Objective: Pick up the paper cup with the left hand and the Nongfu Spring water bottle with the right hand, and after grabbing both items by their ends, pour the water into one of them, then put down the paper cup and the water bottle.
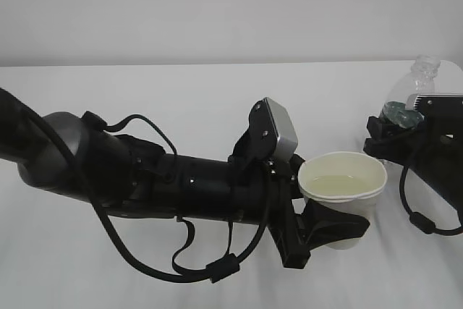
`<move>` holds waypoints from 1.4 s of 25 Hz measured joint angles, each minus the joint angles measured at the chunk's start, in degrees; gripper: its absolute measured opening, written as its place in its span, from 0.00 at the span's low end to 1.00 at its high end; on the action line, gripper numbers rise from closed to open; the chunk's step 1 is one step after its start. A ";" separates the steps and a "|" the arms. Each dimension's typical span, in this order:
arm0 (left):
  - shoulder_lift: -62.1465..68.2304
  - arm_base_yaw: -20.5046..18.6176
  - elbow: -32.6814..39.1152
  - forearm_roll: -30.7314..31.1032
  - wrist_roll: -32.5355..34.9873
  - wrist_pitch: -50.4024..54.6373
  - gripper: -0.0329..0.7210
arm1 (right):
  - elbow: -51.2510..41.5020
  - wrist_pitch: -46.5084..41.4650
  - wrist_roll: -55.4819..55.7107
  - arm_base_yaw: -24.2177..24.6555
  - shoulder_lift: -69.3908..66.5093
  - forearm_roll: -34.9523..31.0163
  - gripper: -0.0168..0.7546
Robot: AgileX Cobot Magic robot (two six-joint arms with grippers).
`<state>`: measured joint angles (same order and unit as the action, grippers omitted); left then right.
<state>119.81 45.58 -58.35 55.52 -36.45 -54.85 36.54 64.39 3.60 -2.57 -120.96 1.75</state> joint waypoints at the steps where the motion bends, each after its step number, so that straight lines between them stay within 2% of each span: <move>1: 0.00 0.00 0.00 0.00 0.00 0.00 0.61 | 0.00 0.00 -0.31 0.00 0.00 0.00 0.63; 35: 0.00 0.00 0.00 0.00 0.00 0.00 0.61 | 0.04 0.09 -3.60 0.00 -0.03 -1.75 0.67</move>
<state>119.81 45.58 -58.35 55.52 -36.45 -54.85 36.58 64.49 0.00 -2.57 -120.99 0.00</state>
